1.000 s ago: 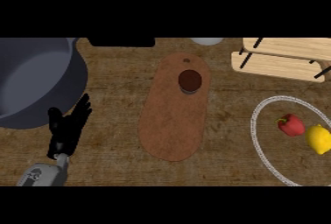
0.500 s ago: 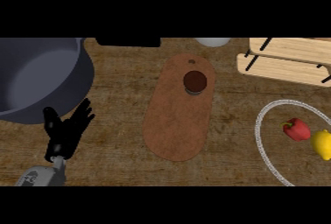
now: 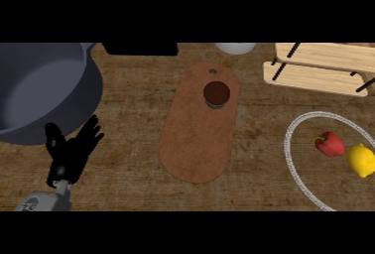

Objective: Pick the bell pepper from the placemat and place it in the tiered shelf

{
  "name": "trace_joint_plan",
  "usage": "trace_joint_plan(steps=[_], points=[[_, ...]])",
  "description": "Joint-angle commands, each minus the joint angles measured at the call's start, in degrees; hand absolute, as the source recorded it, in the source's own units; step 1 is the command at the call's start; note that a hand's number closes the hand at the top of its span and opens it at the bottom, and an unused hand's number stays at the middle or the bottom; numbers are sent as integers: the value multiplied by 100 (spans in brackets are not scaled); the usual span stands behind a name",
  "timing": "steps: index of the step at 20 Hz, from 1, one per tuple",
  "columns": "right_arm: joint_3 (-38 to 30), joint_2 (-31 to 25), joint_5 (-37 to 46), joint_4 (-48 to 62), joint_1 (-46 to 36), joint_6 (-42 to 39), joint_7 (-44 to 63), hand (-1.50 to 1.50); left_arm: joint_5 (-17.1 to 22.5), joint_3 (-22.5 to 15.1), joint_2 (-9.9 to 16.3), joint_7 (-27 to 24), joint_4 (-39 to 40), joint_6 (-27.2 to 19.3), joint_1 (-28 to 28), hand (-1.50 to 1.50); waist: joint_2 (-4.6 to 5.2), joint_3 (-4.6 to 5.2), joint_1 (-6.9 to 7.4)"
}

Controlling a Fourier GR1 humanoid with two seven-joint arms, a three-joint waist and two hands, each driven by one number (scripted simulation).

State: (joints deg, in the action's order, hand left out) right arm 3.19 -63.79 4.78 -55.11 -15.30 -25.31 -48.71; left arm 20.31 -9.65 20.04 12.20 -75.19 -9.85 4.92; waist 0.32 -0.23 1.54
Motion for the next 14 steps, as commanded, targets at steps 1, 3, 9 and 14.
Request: trace_joint_plan(steps=[1, 3, 9, 14], points=[[251, -18, 410, 64, -115, -478, -650, -150, 146, 289, 104, -103, 351, 345, 69, 0, -13, 22, -97], [94, 183, 151, -733, 3, -305, 418, -150, -245, -35, -220, 2, -48, -131, -249, 0, -44, 26, -161], [-9, 754, 753, -1036, -108, 374, 1335, -150, -235, 382, -200, -283, 389, 285, -160, 0, -31, 26, -144], [199, 1185, 1123, -1691, 54, 524, 2344, -150, -148, 586, -126, -48, 594, 500, 165, 0, -28, 28, -172]])
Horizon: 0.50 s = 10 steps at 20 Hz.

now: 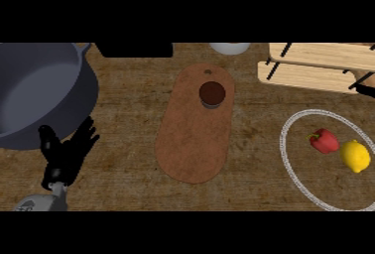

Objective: Pick the bell pepper from the placemat and place it in the tiered shelf

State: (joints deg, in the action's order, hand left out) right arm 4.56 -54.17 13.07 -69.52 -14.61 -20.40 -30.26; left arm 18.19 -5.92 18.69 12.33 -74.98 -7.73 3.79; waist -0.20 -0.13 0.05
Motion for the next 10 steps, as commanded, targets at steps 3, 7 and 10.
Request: trace_joint_plan(steps=[3, 7, 10], points=[[272, 405, 743, -715, 292, 249, 788, -150, -79, 71, -27, 74, 18, 175, -54, 0, 13, 15, -12], [161, 579, 1123, -980, 588, 329, 912, -150, -127, 288, 28, 21, 124, 309, -88, 0, 16, 15, -17], [-18, 506, 1434, -682, 449, 208, 855, -150, -297, 270, -228, -140, 253, 184, -37, 0, 21, 14, -9]])
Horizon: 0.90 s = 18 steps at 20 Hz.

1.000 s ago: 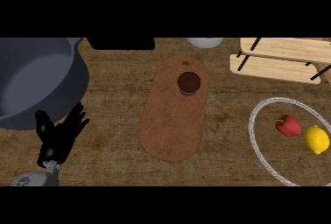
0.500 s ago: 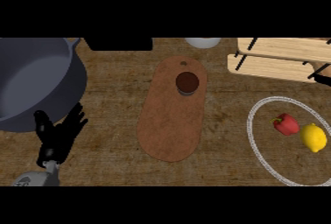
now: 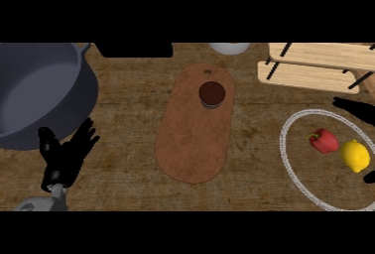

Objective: Pick the bell pepper from the placemat and place it in the tiered shelf

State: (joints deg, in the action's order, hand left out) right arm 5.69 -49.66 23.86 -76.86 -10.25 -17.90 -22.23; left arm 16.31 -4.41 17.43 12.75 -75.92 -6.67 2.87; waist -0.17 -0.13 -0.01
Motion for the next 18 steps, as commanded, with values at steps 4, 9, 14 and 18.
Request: trace_joint_plan(steps=[4, 9, 14, 18], points=[[-165, 535, 693, -580, 535, 382, 533, -150, -199, 88, -217, 220, 77, -28, 207, 0, 10, 14, -30], [-340, 845, 1167, 120, 9, 202, 371, -150, -351, 177, -235, 413, -141, 76, 37, 0, 17, 12, 15], [-442, 1182, 1607, 302, 111, 431, 112, -150, -458, 226, -466, 351, -211, 120, -53, 0, 17, 12, 15], [-433, 1443, 1980, 705, -142, 723, 246, -150, -428, 484, -350, -60, 216, 429, -156, 0, 22, 13, 27]])
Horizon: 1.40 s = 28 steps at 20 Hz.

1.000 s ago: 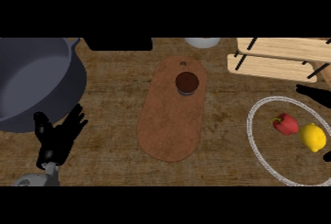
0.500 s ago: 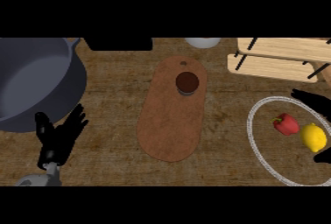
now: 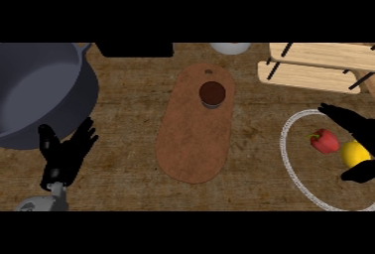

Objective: Pick the bell pepper from the placemat and place it in the tiered shelf

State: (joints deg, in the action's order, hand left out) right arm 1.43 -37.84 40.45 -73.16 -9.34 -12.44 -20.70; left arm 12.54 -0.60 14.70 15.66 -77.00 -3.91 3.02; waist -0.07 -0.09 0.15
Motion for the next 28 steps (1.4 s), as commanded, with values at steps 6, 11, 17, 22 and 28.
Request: trace_joint_plan(steps=[6, 11, 17, 22, 28], points=[[-314, 320, 667, 787, -556, 360, -154, -150, -297, 115, -226, -21, 292, 39, 170, 0, 11, 9, -4], [-250, 849, 1077, 1837, -606, 1454, -686, -150, -162, 225, -132, 210, -334, 176, -190, 0, 17, 5, 41], [-375, 1062, 1123, 2010, -929, 1323, -772, -150, -382, 210, -314, 30, -355, 238, -412, 0, 9, 8, 22], [-295, 1137, 1324, 2457, -1167, 1287, -1009, -150, -315, 465, -253, -57, 69, 456, -25, 0, 11, 9, 9], [246, 904, 1918, 2542, -899, 1433, -1595, 150, -308, 404, -247, 372, -276, 343, -21, 0, 7, 7, 4]])
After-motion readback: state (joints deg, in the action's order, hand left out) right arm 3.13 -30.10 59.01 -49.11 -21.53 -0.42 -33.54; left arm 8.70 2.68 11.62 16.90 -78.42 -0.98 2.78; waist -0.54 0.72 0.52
